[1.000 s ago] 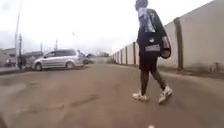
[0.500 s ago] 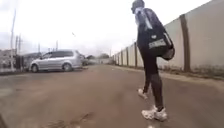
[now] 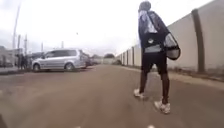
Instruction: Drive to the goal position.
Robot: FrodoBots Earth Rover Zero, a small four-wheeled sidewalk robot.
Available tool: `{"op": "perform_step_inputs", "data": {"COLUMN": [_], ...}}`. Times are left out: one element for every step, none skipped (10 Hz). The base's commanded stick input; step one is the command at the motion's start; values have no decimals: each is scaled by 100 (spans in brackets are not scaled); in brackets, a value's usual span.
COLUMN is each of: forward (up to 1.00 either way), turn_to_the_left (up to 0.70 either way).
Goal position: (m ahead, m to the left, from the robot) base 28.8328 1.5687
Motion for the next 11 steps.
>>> {"op": "perform_step_inputs", "data": {"forward": [100,100,100,100,100,100,100,100,100,100,100], "turn_to_the_left": [0,0,0,17,27,27,27,20,0,0,0]}}
